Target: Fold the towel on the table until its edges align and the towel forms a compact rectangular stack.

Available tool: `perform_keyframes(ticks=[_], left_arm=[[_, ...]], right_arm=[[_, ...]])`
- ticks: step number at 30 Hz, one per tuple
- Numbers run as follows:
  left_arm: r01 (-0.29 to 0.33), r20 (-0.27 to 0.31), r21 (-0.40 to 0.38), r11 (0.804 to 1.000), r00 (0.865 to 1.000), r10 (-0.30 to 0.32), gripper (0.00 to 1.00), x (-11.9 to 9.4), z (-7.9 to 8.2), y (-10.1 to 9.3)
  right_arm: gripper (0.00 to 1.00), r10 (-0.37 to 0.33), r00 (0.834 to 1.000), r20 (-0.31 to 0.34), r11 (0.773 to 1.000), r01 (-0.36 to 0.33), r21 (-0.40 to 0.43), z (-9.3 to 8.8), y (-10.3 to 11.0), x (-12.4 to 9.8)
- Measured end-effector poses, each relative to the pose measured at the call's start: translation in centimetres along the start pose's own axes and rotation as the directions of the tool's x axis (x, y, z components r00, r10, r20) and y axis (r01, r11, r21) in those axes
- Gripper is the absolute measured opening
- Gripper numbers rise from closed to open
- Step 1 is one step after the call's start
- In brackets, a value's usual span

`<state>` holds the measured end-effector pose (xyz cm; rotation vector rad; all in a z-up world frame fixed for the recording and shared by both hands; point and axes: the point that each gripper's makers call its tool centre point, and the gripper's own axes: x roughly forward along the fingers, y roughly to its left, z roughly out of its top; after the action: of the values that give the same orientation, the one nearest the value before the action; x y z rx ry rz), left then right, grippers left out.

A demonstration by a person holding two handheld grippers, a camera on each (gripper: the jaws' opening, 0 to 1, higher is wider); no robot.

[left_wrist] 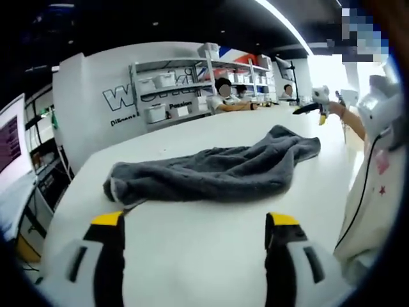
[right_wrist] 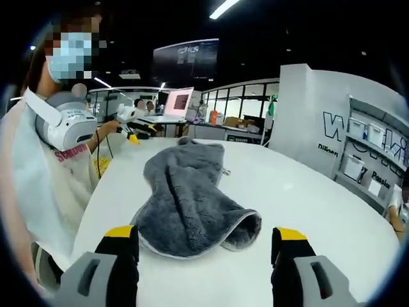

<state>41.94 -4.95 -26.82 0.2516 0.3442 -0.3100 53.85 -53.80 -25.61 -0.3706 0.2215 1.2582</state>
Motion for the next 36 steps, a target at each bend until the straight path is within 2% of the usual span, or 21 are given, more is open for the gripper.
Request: perform_keyframes(ticks=[2, 5, 7, 10, 14, 18, 26, 36], left_arm=[[-0.008, 0.014, 0.004, 1.0, 1.0, 0.008, 0.96, -0.2, 0.3, 0.0], [-0.006, 0.027, 0.0, 1.0, 1.0, 0.006, 0.99, -0.4, 0.7, -0.2], [0.003, 0.018, 0.008, 1.0, 1.0, -0.004, 0.98, -0.3, 0.6, -0.5], [0.006, 0.007, 0.017, 1.0, 1.0, -0.006, 0.98, -0.2, 0.4, -0.8], [0.008, 0.011, 0.017, 1.0, 1.0, -0.008, 0.98, -0.3, 0.6, -1.0], [-0.011, 0.018, 0.02, 1.0, 1.0, 0.01, 0.99, -0.6, 0.8, -0.7], [-0.009, 0.017, 0.02, 1.0, 1.0, 0.009, 0.99, -0.7, 0.8, -1.1], [-0.015, 0.008, 0.013, 1.0, 1.0, 0.015, 0.99, -0.6, 0.5, -1.1]], right_arm=[[0.77, -0.018, 1.0, -0.002, 1.0, 0.018, 0.002, 0.2, -1.2, 0.0], [0.75, -0.03, 0.999, -0.035, 1.0, 0.03, -0.005, -0.2, -2.6, 0.4], [0.72, -0.031, 0.998, -0.058, 1.0, 0.031, 0.003, -0.7, -3.2, 0.7], [0.61, -0.025, 0.997, -0.075, 0.999, 0.027, 0.029, -1.2, -4.3, 1.2], [0.59, -0.03, 0.994, -0.102, 0.999, 0.035, 0.041, -1.8, -5.5, 2.0], [0.49, -0.032, 0.988, -0.151, 0.999, 0.037, 0.033, -2.7, -6.8, 2.7], [0.4, -0.012, 0.982, -0.191, 0.999, 0.021, 0.044, -3.7, -8.2, 4.6], [0.36, 0.023, 0.973, -0.23, 0.999, -0.012, 0.049, -5.1, -8.6, 7.0]])
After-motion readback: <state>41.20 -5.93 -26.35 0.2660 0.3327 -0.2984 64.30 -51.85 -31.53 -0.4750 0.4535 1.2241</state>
